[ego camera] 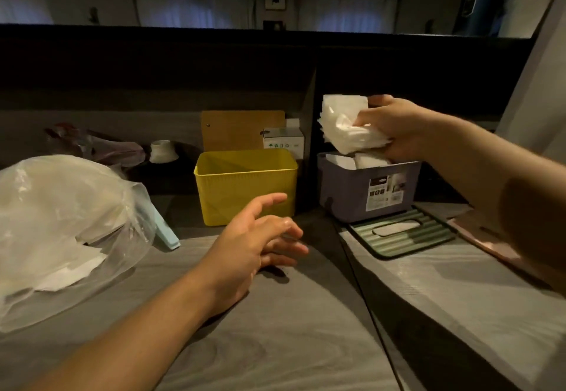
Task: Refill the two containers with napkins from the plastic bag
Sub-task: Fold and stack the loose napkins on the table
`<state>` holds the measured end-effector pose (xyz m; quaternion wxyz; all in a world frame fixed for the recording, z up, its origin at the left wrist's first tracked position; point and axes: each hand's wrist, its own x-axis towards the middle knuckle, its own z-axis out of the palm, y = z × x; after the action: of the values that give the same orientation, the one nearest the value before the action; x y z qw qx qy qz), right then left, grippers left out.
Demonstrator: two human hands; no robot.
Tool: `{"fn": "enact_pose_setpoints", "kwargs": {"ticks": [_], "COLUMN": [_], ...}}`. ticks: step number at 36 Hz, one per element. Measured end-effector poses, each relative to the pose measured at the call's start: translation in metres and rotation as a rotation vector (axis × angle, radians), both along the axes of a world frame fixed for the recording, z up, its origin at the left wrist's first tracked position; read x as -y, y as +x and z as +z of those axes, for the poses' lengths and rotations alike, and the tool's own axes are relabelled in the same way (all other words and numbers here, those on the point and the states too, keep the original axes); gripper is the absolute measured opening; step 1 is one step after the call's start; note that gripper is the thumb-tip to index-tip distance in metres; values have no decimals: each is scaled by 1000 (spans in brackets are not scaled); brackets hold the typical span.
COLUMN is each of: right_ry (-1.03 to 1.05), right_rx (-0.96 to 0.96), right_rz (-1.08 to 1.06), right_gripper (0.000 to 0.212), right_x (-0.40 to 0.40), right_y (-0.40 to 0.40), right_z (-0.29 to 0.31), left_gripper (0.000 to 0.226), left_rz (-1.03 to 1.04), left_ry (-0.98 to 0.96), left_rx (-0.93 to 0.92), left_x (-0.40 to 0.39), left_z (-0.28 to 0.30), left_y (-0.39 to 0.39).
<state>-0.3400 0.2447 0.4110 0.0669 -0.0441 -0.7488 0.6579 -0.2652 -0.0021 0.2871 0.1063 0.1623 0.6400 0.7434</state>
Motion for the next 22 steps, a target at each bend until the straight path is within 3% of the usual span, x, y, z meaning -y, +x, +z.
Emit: {"fn": "enact_pose_setpoints", "kwargs": {"ticks": [6,12,20,22], "right_ry": [261,527,950,1103], "right_rx": [248,504,495,459], "right_rz": [-13,111,90,90], "right_gripper": [10,24,24,35], "right_x": [-23,-16,12,14], "right_y": [-36,-37,-39,-41], "right_z": [0,-2,-9,-5], "left_gripper": [41,40,41,41], "left_rz": [-15,-48,-64,-67], "left_ry": [-38,-72,-69,-69], "left_rx": [-18,-21,-21,-19], "left_x": [0,3,3,3], "left_z": [0,-1,-2,-1], "left_y": [-1,-4,-4,-4]}}
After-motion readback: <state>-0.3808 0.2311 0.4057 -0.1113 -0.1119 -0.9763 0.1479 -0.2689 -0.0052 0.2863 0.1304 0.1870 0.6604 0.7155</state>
